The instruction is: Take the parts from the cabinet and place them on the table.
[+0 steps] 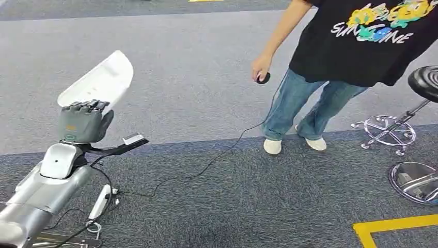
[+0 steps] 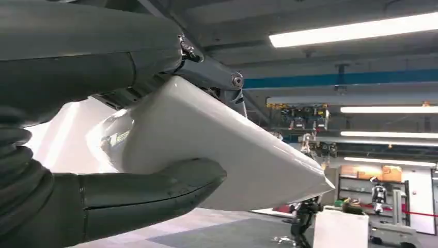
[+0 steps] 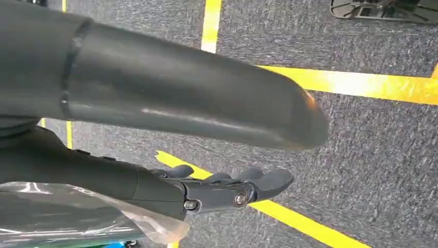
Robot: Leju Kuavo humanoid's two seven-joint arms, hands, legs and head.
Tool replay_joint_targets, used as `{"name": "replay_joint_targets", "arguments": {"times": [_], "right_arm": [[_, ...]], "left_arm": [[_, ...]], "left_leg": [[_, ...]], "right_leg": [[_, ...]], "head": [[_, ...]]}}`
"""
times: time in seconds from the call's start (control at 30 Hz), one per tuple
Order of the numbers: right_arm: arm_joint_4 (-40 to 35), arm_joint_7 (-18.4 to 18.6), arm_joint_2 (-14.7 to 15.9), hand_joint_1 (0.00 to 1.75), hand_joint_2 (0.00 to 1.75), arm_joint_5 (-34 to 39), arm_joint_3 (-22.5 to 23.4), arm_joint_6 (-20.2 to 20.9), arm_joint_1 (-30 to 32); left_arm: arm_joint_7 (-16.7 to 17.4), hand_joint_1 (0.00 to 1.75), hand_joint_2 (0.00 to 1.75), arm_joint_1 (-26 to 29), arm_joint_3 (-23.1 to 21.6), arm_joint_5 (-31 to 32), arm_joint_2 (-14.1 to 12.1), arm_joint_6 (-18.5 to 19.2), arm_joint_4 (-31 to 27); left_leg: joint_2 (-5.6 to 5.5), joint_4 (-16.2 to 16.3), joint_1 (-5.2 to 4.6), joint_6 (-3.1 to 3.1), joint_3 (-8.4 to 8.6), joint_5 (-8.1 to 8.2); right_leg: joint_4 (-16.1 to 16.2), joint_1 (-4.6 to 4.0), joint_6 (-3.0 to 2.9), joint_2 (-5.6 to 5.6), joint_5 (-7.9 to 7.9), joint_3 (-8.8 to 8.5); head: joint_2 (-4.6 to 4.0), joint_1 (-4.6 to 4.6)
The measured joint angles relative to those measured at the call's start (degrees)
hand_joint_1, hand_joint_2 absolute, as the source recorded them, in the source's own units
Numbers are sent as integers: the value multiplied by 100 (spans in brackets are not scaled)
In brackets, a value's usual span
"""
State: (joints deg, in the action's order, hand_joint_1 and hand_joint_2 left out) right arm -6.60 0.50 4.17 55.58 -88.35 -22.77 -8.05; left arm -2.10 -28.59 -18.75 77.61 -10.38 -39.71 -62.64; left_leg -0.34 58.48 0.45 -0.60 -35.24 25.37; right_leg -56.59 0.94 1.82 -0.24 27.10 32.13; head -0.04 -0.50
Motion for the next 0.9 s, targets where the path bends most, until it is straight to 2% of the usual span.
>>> {"name": "replay_joint_targets", "arguments": {"times": [0.1, 0.17, 0.2, 0.23, 0.27, 0.3, 0.33, 0.4, 0.43, 0.47, 0.5, 0.57, 0.6, 0.63, 0.67, 0.73, 0.77, 0.8, 0.83, 0.9], "right_arm": [[0, 20, 0, 0, 0, -11, 0, 15, 2], [0, 48, 0, 0, 0, -13, 0, 15, 6], [0, 61, -2, 0, 0, -11, 0, 15, 10], [0, 66, -2, 0, 0, -13, 0, 13, 7], [0, 64, 2, 0, 0, -11, 0, 11, 6], [0, 63, 7, 0, 0, -7, 0, 4, 11], [0, 61, 7, 0, 0, -4, 0, 0, 8], [0, 63, 7, 0, 0, 0, 0, -2, 18], [0, 64, 7, 0, 0, 2, -2, -2, 30], [0, 63, 7, 0, 0, 2, -4, -4, 41], [0, 64, 7, 0, 0, 2, -7, -4, 41], [0, 70, 7, 0, 0, 4, -18, -7, 28], [0, 72, 4, 0, 0, 4, -22, -7, 24], [-7, 70, -24, 0, 0, 4, -26, -7, 14], [-7, 79, -24, 0, 0, 4, -28, -7, 17], [0, 98, -15, 0, 0, 15, -33, -9, 24], [0, 98, -15, 0, 0, 15, -35, -9, 23], [0, 98, -15, 0, 0, 17, -35, -11, 23], [0, 98, -15, 0, 0, 20, -35, -13, 18], [4, 105, -13, 0, 0, 33, -35, -24, 21]], "left_arm": [[9, 175, 175, -3, -18, 20, 4, 2, 0], [28, 175, 175, -8, -31, 31, 0, 7, 0], [52, 175, 175, -13, -35, 42, -9, 7, 0], [66, 175, 175, -11, -42, 42, -15, 9, 0], [72, 175, 175, -18, -42, 44, -28, 11, 0], [81, 175, 175, -34, -50, 42, -17, 9, 0], [94, 175, 175, -72, -53, 44, -17, 9, 0], [105, 175, 175, -69, -57, 44, -17, 9, 0], [107, 175, 175, -56, -61, 42, -20, 9, 4], [109, 175, 175, -49, -66, 42, -20, 7, 11], [109, 175, 175, -43, -72, 42, -20, 7, 13], [111, 175, 175, -46, -74, 41, -20, 7, 13], [111, 175, 175, -56, -74, 42, -20, 7, 13], [116, 175, 175, -72, -70, 42, -57, 2, 13], [120, 175, 175, -61, -74, 42, -70, -4, 13], [120, 175, 175, -38, -96, 44, -59, -9, 24], [122, 175, 175, -33, -94, 41, -63, -11, 30], [122, 175, 175, -33, -94, 39, -68, -13, 31], [122, 175, 175, -39, -94, 39, -68, -20, 31], [122, 175, 175, -34, -94, 39, -74, -20, 37]], "left_leg": [[1, 2, -15, -11, 0, 0], [1, 6, -17, -19, 1, 1], [-2, 50, -55, -68, -11, 27], [-5, -40, -55, -162, 25, -8], [3, -235, 2, -221, 145, -108], [19, -358, 3, -245, 230, -150], [20, -392, 4, -284, 248, -182], [20, -388, -1, -278, 245, -175], [20, -384, -1, -266, 244, -167], [14, -374, 6, -249, 243, -158], [2, -345, 24, -207, 243, -135], [-8, -206, 82, -74, 235, -44], [-7, -98, 94, 9, 196, 19], [-20, 40, 73, 72, 119, 80], [-20, 31, 79, 91, 104, 64], [-27, 23, 118, 129, 107, 35], [-22, 39, 139, 153, 85, 71], [-2, 145, 142, 153, 57, 178], [1, 455, 132, 147, -67, 388], [1, 1418, 116, 132, -483, 837]], "right_leg": [[3, 17, 55, 2, 1, 2], [3, 18, 60, 1, 0, 1], [85, 60, 124, -2, -35, -28], [111, 52, 186, -10, -55, -53], [137, 30, 194, -12, -38, -47], [21, 29, 169, 2, 50, 3], [-335, 34, 147, 23, 264, 174], [-1252, 46, 154, 26, 622, 645], [-1566, 59, 172, 25, 692, 827], [-1618, 83, 196, 23, 620, 890], [-1402, 117, 222, 20, 423, 806], [-447, 201, 295, 15, -85, 342], [-166, 235, 366, 30, -44, 203], [-169, 193, 271, 101, -17, 167], [-232, 173, 200, 94, -4, 200], [-273, 137, 128, 99, -11, 234], [-264, 141, 74, 94, -29, 236], [-260, 137, 34, 90, -37, 235], [-258, 126, 3, 89, -41, 239], [-258, 82, -30, 77, -46, 258]], "head": [[0, -4], [0, -4], [-2, -2], [0, -13], [0, -9], [0, 24], [0, 37], [0, 52], [0, 41], [0, 55], [0, 50], [0, 52], [0, 57], [0, 83], [0, 79], [0, 83], [0, 70], [0, 68], [0, 59], [0, 52]]}}
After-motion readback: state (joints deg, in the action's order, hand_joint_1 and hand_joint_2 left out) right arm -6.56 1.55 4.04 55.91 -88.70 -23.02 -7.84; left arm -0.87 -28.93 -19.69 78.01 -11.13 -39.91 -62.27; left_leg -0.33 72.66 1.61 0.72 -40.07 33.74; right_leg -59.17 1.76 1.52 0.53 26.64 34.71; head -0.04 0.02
